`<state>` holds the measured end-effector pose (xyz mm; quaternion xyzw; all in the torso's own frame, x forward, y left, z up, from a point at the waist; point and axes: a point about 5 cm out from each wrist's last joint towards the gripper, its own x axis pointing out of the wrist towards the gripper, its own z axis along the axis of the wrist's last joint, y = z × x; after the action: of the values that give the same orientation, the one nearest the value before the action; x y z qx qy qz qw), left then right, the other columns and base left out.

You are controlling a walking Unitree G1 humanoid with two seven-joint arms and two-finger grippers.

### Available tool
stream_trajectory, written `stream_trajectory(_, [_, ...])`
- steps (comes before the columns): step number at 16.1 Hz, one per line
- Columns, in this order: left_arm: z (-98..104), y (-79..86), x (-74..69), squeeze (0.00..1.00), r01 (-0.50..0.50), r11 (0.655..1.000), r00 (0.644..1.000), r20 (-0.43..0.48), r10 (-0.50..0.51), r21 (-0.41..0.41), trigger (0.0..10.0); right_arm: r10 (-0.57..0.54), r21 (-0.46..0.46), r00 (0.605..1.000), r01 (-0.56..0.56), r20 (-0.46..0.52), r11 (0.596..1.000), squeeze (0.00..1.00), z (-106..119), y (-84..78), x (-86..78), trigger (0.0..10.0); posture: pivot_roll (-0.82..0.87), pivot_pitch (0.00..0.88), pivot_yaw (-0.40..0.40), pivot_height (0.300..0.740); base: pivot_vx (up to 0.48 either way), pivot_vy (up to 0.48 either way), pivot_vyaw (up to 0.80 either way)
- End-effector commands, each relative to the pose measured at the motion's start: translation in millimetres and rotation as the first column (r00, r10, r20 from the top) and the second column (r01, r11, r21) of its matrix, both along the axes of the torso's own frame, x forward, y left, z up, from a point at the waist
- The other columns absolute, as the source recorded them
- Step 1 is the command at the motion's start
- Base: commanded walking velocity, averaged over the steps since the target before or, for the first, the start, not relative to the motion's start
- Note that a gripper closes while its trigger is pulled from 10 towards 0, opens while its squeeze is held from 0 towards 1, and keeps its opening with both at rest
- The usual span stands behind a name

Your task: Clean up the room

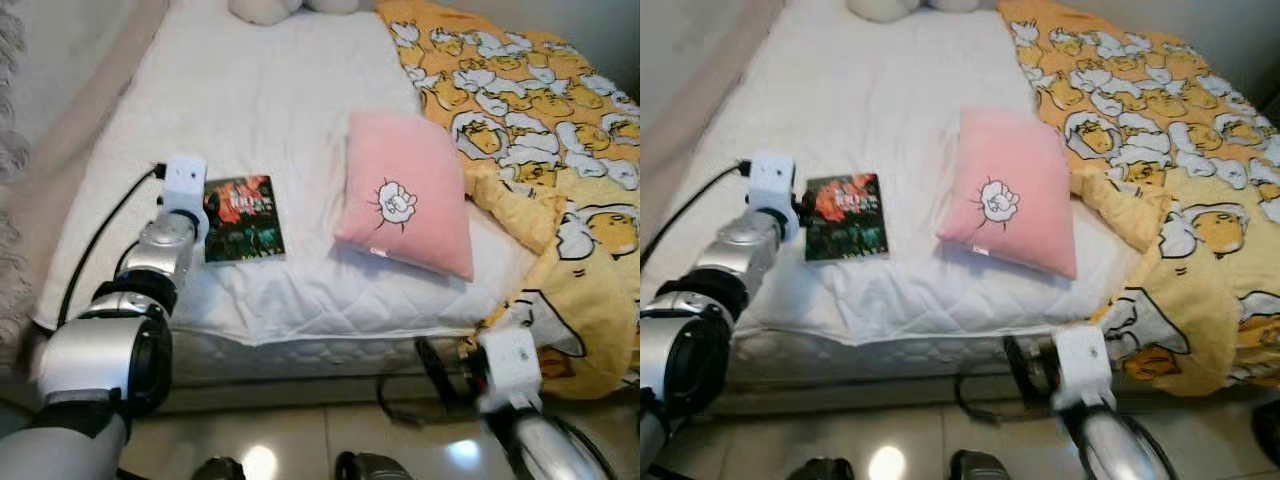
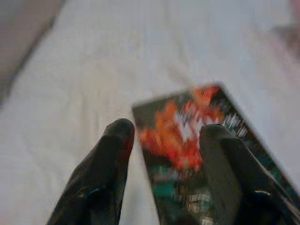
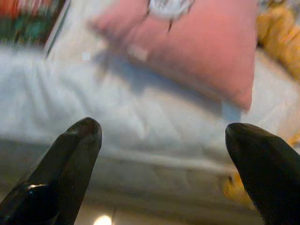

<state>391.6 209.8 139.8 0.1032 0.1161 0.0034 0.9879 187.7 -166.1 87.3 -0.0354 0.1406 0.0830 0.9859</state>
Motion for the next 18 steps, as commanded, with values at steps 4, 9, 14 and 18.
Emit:
stream_trajectory(4, [-18, -21.5, -15.1, 1.0, 0.159, 0.981, 0.979, 0.145, -0.142, -0.113, 10.0, -0.298, 0.024, 0.944, 0.298, 0.14, 0.954, 0.43, 4, -32.8, 41.9, 10.0, -0.07, 0.0, 0.028, 0.74, 0.0, 0.0, 0.0])
stream_trajectory(9, [-56, -69.0, -51.0, 1.0, 0.134, 0.967, 0.972, 0.221, -0.086, -0.216, 10.0, -0.36, 0.063, 0.916, 0.354, 0.178, 0.933, 1.0, -6, -39.6, 67.7, 10.0, 0.02, 0.0, 0.011, 0.74, 0.0, 0.0, 0.0])
stream_trajectory(14, [-47, -73.4, -53.1, 1.0, 0.162, 0.956, 0.96, 0.261, -0.097, -0.243, 10.0, -0.293, 0.051, 0.933, 0.288, 0.21, 0.956, 1.0, -15, -30.3, 73.9, 10.0, 0.02, 0.0, -0.01, 0.74, 0.0, -0.288, 0.0])
stream_trajectory(18, [-48, -77.7, -55.5, 1.0, 0.184, 0.948, 0.962, 0.247, -0.119, -0.258, 10.0, -0.245, 0.068, 0.948, 0.236, 0.202, 0.969, 1.0, -19, -23.0, 79.0, 10.0, 0.01, 0.0, 0.004, 0.74, 0.0, -0.48, 0.0])
